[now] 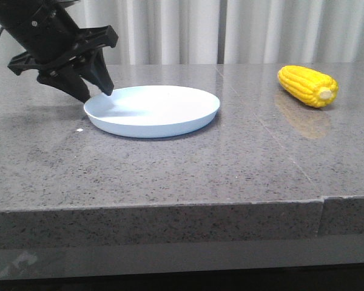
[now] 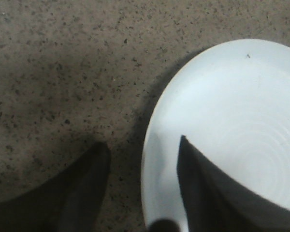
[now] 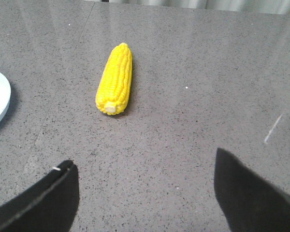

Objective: Place corn on plate with both arms
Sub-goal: 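Lift the plate with the left gripper and set it nearer the table center, then open the left gripper and raise it away from the plate, then lower the right gripper over the yellow corn cob and grasp it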

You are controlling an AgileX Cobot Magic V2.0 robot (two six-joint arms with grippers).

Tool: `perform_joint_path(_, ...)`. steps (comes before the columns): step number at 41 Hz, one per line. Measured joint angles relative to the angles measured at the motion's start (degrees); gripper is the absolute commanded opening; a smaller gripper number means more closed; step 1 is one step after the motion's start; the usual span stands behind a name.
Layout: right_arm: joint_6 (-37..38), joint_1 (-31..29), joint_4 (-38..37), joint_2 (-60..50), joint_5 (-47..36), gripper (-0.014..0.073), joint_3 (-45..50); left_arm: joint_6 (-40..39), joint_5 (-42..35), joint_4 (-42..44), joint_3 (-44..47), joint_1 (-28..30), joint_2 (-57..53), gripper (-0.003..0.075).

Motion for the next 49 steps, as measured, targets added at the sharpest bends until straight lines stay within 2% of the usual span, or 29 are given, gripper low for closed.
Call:
perform_joint_path(9,0.0,0.0,0.0,0.0,0.0,0.0597,0.0,0.0,1.0,7.9,0.0,-0.8,-8.8,0.0452)
perform_joint_path(13,0.0,0.0,0.0,0.0,0.0,0.0597,0.0,0.0,2.3,12.2,0.6,-3.3,-14.6,0.0452)
perform_joint_path(22,0.0,0.0,0.0,0.0,0.0,0.0597,0.0,-0.4,4.7,20.5,8.8,-9.0,-29.8,0.0451)
perform_joint_path(39,0.0,0.0,0.0,0.0,0.0,0.0597,0.0,-7.4,6.0,24.9,26.4,-8.1,-57.1,0.0451)
perform_joint_path(49,0.0,0.0,0.0,0.0,0.0,0.0597,0.0,-8.6,6.8,24.6,31.5,-8.1,-68.2,0.045)
